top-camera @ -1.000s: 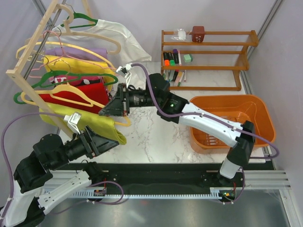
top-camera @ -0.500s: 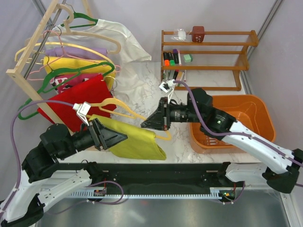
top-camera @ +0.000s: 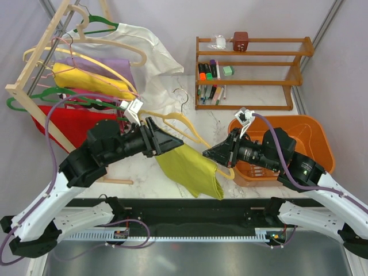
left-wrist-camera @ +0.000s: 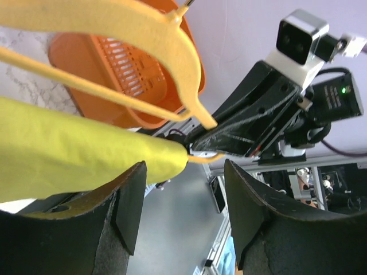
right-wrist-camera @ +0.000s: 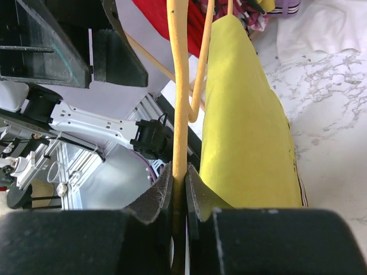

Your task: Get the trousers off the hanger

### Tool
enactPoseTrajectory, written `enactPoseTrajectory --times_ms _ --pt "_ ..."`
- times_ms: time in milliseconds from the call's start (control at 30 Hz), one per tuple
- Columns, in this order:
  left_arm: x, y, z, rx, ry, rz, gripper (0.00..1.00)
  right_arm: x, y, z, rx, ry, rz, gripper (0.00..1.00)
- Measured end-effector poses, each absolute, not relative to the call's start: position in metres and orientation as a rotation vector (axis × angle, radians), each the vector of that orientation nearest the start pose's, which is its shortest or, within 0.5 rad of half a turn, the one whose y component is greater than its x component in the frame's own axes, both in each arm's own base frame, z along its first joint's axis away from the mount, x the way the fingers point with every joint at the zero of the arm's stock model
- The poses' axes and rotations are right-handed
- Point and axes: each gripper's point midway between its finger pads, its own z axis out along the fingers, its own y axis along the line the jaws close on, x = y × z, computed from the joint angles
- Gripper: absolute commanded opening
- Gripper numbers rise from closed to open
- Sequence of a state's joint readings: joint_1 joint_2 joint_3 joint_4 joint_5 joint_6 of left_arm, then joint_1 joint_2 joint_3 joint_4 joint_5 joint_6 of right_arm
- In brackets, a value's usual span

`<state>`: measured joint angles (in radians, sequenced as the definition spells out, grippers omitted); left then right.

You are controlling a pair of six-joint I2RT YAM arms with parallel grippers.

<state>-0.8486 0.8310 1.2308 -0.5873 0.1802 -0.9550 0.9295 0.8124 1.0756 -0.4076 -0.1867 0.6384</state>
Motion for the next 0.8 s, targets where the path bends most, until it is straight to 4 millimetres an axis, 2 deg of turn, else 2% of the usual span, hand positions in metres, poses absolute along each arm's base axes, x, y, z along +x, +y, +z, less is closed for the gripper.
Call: enactPoseTrajectory --times_ms 233,500,600,800 --pt "0.15 -0.277 0.404 -0.005 1.986 -1.422 0.67 0.135 0.268 0.357 -0.405 1.86 1.259 0.0" --pt "0.167 -0.275 0.409 -0.126 1.94 -1.336 0.69 0.136 0.27 0.356 -0.405 1.864 1.26 0.0" --pt "0.177 -0.28 0.416 -0.15 1.922 -1.318 0.69 0.137 0.272 0.355 -0.406 1.866 1.26 0.0" --pt "0.192 -0.29 0.408 -0.179 1.945 -1.259 0.7 0.139 0.275 0.353 -0.409 1.873 1.26 0.0"
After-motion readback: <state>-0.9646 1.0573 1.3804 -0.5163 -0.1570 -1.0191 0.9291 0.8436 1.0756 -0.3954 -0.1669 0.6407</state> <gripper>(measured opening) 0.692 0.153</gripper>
